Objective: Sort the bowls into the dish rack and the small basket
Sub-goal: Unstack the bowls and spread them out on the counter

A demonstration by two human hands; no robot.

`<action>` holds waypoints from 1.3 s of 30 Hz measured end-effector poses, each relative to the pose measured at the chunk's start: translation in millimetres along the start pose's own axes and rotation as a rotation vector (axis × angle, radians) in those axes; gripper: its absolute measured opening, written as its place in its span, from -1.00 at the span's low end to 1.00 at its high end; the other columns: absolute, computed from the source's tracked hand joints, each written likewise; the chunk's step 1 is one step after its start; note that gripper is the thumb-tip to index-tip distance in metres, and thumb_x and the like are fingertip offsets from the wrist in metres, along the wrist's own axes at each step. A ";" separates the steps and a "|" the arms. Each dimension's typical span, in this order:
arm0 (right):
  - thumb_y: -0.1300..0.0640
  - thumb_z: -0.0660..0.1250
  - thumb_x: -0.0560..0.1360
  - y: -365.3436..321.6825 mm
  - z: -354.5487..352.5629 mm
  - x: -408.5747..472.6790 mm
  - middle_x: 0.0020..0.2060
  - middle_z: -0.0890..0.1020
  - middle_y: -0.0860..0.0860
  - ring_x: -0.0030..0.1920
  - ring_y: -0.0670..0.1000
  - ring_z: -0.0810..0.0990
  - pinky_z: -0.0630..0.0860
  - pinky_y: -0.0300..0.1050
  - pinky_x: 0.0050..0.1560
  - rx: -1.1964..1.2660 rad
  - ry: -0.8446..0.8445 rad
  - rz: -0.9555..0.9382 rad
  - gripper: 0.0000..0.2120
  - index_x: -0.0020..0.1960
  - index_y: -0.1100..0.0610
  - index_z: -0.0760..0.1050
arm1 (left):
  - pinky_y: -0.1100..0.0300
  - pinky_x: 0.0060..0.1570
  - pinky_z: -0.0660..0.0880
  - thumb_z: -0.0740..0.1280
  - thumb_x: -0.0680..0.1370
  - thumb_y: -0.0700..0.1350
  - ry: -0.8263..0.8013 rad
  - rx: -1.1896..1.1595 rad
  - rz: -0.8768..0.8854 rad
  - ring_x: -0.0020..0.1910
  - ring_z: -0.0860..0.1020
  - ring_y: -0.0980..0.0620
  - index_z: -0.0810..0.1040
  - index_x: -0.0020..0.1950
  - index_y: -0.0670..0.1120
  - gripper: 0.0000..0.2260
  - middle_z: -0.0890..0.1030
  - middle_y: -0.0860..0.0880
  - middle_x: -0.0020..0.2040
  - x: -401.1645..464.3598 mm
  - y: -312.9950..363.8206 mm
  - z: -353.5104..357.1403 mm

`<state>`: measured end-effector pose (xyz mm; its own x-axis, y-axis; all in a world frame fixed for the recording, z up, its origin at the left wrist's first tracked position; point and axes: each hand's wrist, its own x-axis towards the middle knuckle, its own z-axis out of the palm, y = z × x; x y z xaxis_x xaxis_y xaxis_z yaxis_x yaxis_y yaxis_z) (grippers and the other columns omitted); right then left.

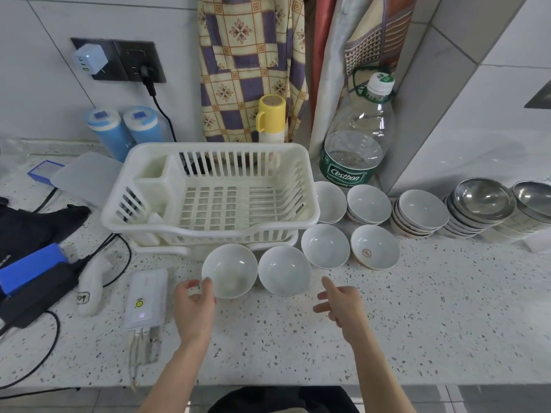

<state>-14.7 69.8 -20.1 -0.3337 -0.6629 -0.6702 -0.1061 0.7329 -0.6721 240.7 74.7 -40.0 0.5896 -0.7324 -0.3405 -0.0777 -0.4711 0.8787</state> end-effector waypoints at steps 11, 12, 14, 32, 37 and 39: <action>-0.05 0.30 0.53 -42.1 -123.3 26.3 -0.49 0.66 0.07 -0.53 -0.05 0.33 0.27 -0.23 -0.52 0.114 0.118 -0.151 -0.65 -0.22 0.20 0.63 | 0.28 -0.41 0.27 0.36 0.57 0.01 -0.231 0.003 0.234 -0.49 0.28 0.15 0.29 -0.39 -0.10 -0.58 0.31 0.10 -0.50 -78.9 52.4 110.6; -0.04 0.30 0.53 -45.3 -132.8 31.1 -0.49 0.66 0.06 -0.51 -0.04 0.34 0.27 -0.22 -0.50 0.115 0.125 -0.164 -0.67 -0.21 0.19 0.64 | 0.33 -0.45 0.24 0.36 0.56 0.02 -0.274 0.043 0.261 -0.51 0.27 0.17 0.27 -0.41 -0.08 -0.57 0.29 0.11 -0.53 -83.6 58.0 124.6; 0.00 0.29 0.54 -51.8 -148.6 41.6 -0.50 0.65 0.02 -0.49 -0.04 0.37 0.27 -0.20 -0.48 0.112 0.144 -0.195 -0.71 -0.21 0.15 0.65 | 0.34 -0.46 0.31 0.36 0.55 0.04 -0.344 0.108 0.308 -0.52 0.32 0.17 0.32 -0.41 -0.10 -0.58 0.34 0.11 -0.54 -89.1 66.7 151.5; 0.07 0.16 0.57 -80.6 -144.8 133.8 -0.41 0.61 0.09 -0.37 0.07 0.44 0.32 -0.12 -0.35 -0.249 0.191 -0.323 -0.59 -0.42 0.20 0.39 | 0.40 -0.62 0.07 0.27 0.63 -0.09 -0.194 -0.122 -0.297 -0.68 0.15 0.12 0.30 0.10 0.06 -0.85 0.69 -0.17 -0.28 -33.0 102.0 269.6; 0.01 0.11 0.64 -79.9 -138.7 137.5 -0.20 0.65 0.12 -0.18 0.17 0.58 0.39 -0.13 -0.24 -0.447 0.241 -0.361 -0.63 -0.17 0.18 0.54 | 0.39 -0.64 0.10 0.35 0.60 -0.09 -0.221 -0.191 -0.293 -0.70 0.26 0.14 0.27 0.28 0.20 -0.63 0.70 -0.22 -0.32 -23.7 95.9 277.5; 0.01 0.10 0.64 -79.0 -136.7 140.7 -0.11 0.67 0.14 -0.08 0.19 0.61 0.44 -0.11 -0.18 -0.459 0.198 -0.345 -0.63 -0.03 0.22 0.57 | 0.38 -0.64 0.11 0.38 0.58 -0.14 -0.225 -0.235 -0.289 -0.69 0.39 0.15 0.30 0.37 0.15 -0.56 0.68 -0.27 -0.27 -21.2 93.5 279.8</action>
<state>-181.3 -60.5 -18.3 -0.3713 -0.8651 -0.3373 -0.6178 0.5013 -0.6058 -4.0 -91.3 -44.2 0.3687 -0.6881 -0.6250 0.2656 -0.5664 0.7802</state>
